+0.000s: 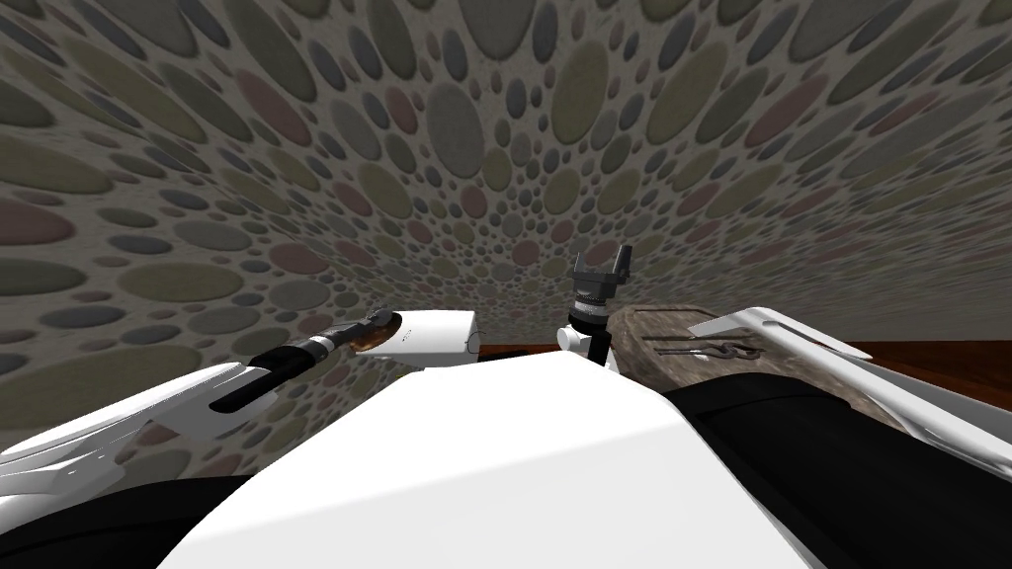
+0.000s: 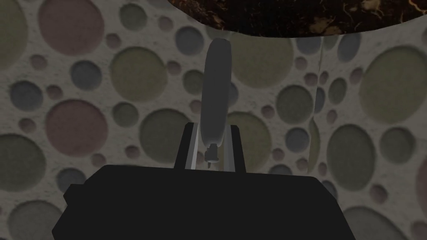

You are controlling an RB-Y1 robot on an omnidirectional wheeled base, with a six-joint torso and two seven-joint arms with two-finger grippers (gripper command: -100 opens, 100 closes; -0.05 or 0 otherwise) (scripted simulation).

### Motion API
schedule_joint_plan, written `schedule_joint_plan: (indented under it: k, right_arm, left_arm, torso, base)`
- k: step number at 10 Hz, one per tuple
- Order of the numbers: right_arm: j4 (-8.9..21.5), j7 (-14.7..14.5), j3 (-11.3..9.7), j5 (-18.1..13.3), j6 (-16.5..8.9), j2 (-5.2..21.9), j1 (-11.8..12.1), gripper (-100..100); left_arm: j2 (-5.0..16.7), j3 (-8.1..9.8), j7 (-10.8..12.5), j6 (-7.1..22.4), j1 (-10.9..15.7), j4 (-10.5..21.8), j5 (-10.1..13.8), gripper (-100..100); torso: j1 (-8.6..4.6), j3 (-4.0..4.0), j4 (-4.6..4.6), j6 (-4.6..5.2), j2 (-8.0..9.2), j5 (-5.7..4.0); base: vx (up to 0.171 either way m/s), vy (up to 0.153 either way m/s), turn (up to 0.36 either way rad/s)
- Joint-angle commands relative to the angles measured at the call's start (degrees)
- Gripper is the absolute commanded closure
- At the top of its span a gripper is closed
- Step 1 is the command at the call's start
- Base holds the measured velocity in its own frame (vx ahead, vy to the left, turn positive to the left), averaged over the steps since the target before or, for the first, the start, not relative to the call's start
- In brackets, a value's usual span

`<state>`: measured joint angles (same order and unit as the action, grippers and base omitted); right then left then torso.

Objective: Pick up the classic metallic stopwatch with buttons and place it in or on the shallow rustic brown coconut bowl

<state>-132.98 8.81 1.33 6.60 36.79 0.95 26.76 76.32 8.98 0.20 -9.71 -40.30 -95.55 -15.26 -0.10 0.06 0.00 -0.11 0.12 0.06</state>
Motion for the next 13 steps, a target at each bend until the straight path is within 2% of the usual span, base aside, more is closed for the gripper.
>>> schedule_joint_plan:
  k: [1,2,11,13]
  right_arm:
    - [0.0,0.0,0.0,0.0,0.0,0.0,0.0,0]
    - [0.0,0.0,0.0,0.0,0.0,0.0,0.0,0]
    - [0.0,0.0,0.0,0.0,0.0,0.0,0.0,0]
    - [0.0,0.0,0.0,0.0,0.0,0.0,0.0,0]
  left_arm:
    - [-0.5,-1.17,-1.1,-0.1,-1.7,0.3,-0.6,100]
    - [-0.6,-1.88,-1.7,-0.2,-2.8,0.6,-0.9,100]
    - [-0.6,-1.88,-1.7,-0.2,-2.8,0.6,-0.9,100]
    - [-0.6,1.30,-2.1,-1.8,-4.0,0.9,0.2,100]
  torso:
    - [0.00,0.00,0.00,0.00,0.00,0.00]
    - [-0.01,0.00,-0.01,-0.04,0.01,0.00]
    - [-0.11,0.01,0.05,0.02,-0.02,-0.10]
    - [-0.14,0.03,0.07,0.08,-0.01,-0.13]
  base:
    - [0.009,0.001,0.028]
    - [0.007,0.001,0.023]
    - [0.001,0.000,0.003]
    - [-0.003,-0.006,-0.069]
